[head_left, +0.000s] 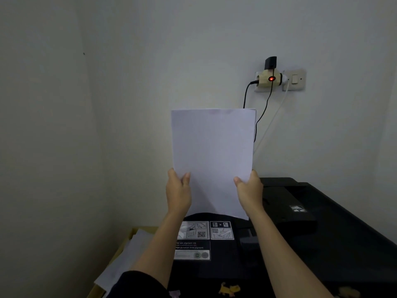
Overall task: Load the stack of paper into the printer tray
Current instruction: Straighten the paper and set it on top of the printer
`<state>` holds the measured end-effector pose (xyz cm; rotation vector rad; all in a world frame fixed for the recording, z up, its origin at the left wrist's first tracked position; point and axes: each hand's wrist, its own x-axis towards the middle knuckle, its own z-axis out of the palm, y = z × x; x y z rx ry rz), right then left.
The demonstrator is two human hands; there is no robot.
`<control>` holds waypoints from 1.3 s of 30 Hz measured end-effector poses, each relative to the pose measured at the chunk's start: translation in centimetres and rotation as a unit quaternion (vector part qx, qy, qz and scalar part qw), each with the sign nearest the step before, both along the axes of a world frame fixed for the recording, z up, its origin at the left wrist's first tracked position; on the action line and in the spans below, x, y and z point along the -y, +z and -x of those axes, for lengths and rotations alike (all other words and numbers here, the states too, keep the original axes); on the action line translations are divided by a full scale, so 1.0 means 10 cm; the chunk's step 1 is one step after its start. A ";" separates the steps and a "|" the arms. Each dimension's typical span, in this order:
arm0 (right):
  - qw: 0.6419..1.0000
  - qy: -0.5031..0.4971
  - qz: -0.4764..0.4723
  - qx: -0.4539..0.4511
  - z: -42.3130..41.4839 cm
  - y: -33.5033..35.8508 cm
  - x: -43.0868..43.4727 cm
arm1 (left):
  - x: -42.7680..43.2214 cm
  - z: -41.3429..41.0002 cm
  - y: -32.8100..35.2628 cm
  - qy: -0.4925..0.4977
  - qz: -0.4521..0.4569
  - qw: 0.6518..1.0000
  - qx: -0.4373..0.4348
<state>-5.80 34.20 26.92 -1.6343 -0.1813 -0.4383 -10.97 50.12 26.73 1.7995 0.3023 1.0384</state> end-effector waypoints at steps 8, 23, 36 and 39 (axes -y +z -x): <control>1.000 0.021 0.010 -0.013 0.03 -0.13 0.03 | 0.07 0.04 -0.20 0.016 0.007 0.999 -0.028; 0.999 -0.007 0.037 -0.020 0.12 -0.17 0.09 | 0.19 0.17 -0.08 0.048 -0.026 0.991 -0.123; 0.972 -0.019 0.161 -0.171 0.34 -0.20 0.28 | 0.29 0.53 -0.14 0.077 -0.064 0.924 -0.370; 0.962 -0.025 0.196 -0.190 0.41 -0.28 0.29 | 0.33 0.57 -0.24 0.077 -0.085 0.912 -0.395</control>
